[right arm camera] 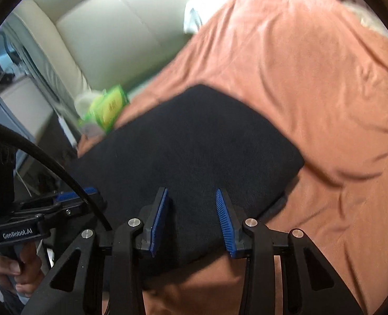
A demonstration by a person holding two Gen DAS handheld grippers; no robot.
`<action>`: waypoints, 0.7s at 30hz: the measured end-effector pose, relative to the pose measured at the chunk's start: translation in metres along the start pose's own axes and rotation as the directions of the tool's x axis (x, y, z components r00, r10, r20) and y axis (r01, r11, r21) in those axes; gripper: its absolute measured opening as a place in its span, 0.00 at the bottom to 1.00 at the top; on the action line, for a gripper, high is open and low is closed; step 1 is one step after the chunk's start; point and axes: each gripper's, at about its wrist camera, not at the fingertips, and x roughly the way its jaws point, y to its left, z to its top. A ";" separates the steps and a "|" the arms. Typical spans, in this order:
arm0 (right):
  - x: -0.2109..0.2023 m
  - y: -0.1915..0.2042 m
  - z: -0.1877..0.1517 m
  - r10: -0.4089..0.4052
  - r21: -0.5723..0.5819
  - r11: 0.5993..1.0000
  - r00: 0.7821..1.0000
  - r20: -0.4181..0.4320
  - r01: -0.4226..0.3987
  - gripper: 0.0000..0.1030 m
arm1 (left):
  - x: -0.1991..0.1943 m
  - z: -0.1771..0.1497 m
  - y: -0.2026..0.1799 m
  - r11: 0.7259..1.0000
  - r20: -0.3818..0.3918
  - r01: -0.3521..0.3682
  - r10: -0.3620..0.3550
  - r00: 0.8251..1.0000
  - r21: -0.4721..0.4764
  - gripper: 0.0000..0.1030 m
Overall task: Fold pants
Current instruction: 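Lower the jeans stack onto the bed and open both tools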
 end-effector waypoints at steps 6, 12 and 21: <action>0.003 0.004 -0.016 -0.016 -0.020 1.000 0.998 -0.056 0.015 0.35 | -0.007 -0.023 -0.003 1.000 -0.008 -0.012 0.012 1.000 -0.014 0.32; -0.008 0.010 -0.028 0.002 0.002 1.000 0.995 -0.096 -0.001 0.35 | -0.028 -0.054 -0.016 0.999 -0.018 -0.041 0.041 0.999 0.019 0.32; -0.077 0.026 -0.042 -0.088 0.036 0.995 0.996 -0.023 0.088 0.65 | -0.082 -0.077 -0.041 0.998 0.002 -0.046 0.046 0.999 0.053 0.31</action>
